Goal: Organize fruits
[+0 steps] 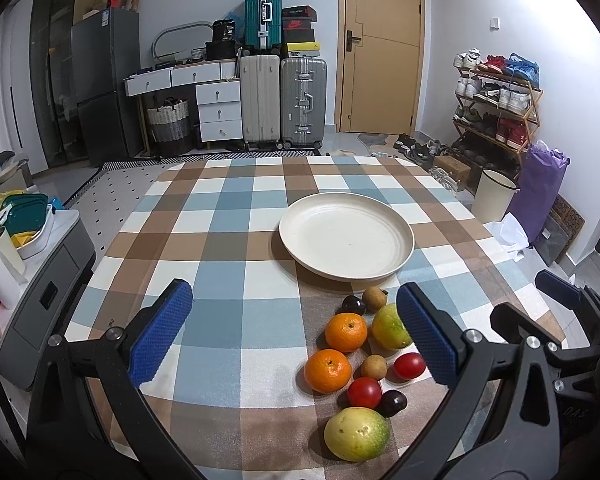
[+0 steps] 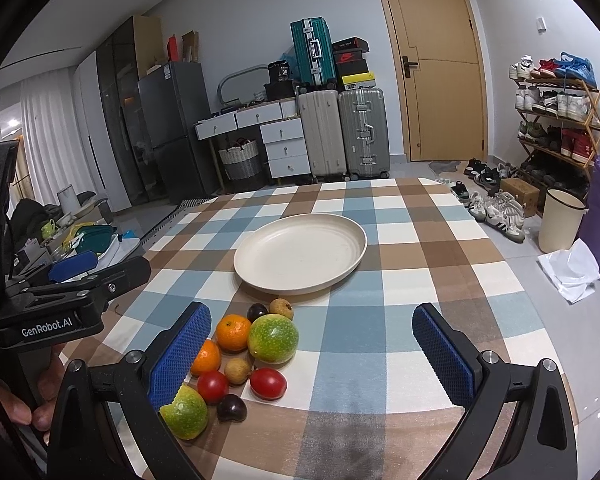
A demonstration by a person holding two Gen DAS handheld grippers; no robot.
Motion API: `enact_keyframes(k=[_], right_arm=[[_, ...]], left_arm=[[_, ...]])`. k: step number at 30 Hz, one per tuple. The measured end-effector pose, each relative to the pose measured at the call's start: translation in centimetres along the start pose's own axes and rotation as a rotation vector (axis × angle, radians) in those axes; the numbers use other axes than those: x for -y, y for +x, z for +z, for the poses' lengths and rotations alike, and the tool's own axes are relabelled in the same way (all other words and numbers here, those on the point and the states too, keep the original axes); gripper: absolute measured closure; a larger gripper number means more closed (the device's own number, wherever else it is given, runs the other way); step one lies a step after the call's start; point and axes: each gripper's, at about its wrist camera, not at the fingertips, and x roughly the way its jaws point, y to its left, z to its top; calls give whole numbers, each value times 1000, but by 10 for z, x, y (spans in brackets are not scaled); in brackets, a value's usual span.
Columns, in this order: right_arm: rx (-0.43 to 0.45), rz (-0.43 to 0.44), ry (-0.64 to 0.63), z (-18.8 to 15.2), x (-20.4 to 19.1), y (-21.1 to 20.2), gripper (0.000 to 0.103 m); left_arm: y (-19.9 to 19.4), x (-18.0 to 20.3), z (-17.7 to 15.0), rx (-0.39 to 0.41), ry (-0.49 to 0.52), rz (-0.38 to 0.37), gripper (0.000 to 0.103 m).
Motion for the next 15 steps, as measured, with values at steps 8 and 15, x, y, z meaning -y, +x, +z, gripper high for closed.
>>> enact_keyframes(k=[8, 15], right_arm=[[2, 1, 1, 0, 0, -1, 0], [0, 0, -1, 0, -1, 0, 0]], left_arm=[[-1, 2, 0, -1, 3, 1, 1], [-3, 6, 0, -5, 19, -1, 1]])
